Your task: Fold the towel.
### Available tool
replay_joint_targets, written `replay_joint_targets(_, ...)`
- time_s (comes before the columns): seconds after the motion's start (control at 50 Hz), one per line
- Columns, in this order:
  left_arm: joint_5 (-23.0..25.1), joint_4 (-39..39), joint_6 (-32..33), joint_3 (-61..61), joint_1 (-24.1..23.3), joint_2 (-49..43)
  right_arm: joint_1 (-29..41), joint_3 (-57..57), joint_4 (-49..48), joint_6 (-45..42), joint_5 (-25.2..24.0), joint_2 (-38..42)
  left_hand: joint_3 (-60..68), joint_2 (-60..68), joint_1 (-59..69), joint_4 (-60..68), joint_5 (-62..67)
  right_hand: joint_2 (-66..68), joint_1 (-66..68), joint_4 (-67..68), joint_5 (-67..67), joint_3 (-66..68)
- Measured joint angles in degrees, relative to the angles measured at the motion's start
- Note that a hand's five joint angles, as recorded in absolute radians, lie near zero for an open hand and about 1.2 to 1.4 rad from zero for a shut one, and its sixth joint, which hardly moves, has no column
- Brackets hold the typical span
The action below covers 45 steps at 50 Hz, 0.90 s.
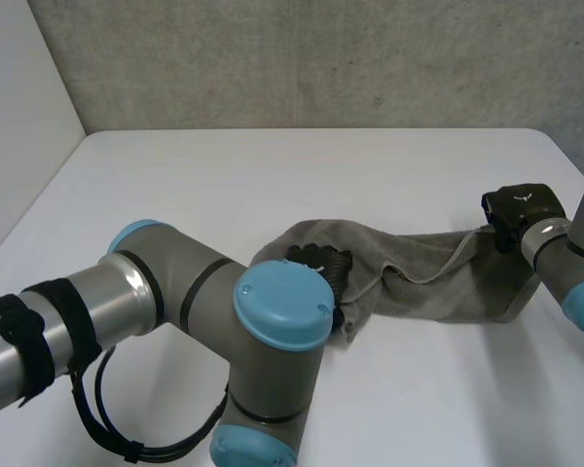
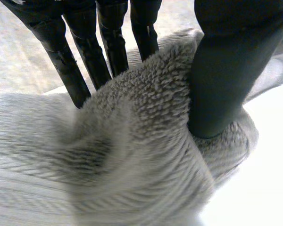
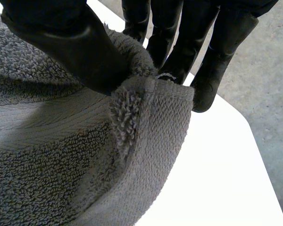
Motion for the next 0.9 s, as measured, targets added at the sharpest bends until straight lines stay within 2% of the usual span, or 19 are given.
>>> replay_joint_targets(0.12,-2.5,1.7,0.4,-0.3,1.8,0.0,0.1,0.0,0.0,-0.2,0.0,0.0,3.9,4.0,3.9,3.9,3.8,0.0,0.0,0.0,0.0,0.0)
replay_joint_targets(0.28,-3.0,1.8,0.6,-0.7,4.5,0.0,0.1,0.0,0.0,-0.3,0.0,0.0,3.0,2.8,2.7,2.8,3.5,0.0,0.0,0.0,0.0,0.0)
replay_joint_targets(0.44,-2.8,1.6,2.4,-3.4,7.3,1.8,0.1,0.0,0.0,-0.6,0.0,0.0,-12.3,-12.7,-12.5,-12.4,-12.3,0.0,0.0,0.0,0.0,0.0)
replay_joint_targets(0.6,-2.7,1.8,3.8,-6.7,8.7,4.2,0.2,0.0,0.0,-1.0,0.0,0.2,-15.8,-15.9,-15.8,-16.0,-15.6,0.0,0.0,0.0,0.0,0.0)
replay_joint_targets(0.66,-2.7,1.9,3.9,-7.1,9.5,4.4,0.3,0.0,0.0,-1.1,0.0,0.3,-9.1,-9.3,-9.3,-10.0,-9.9,0.0,0.0,0.0,0.0,0.1)
replay_joint_targets(0.7,-2.6,2.0,3.9,-7.2,10.3,4.4,0.4,0.0,0.0,-1.2,0.0,0.3,3.1,3.7,4.1,3.1,3.4,0.0,0.0,0.0,0.0,0.1)
replay_joint_targets(0.76,-2.3,2.6,4.2,-6.9,11.4,4.4,0.4,-0.2,0.0,-1.3,-0.1,0.2,17.5,17.5,17.5,17.5,17.7,0.0,0.0,0.0,0.0,0.1)
replay_joint_targets(0.82,-2.1,3.7,5.4,-6.1,12.8,4.5,0.5,-1.0,-0.1,-1.6,-0.1,0.1,21.7,21.6,21.0,21.6,21.3,0.0,0.0,0.0,0.0,0.1)
replay_joint_targets(0.9,-1.2,6.7,11.0,-2.3,15.7,5.1,0.9,-4.3,-1.0,-1.9,-0.6,-0.4,24.3,24.2,22.8,24.3,23.3,0.0,0.3,0.0,0.0,0.1)
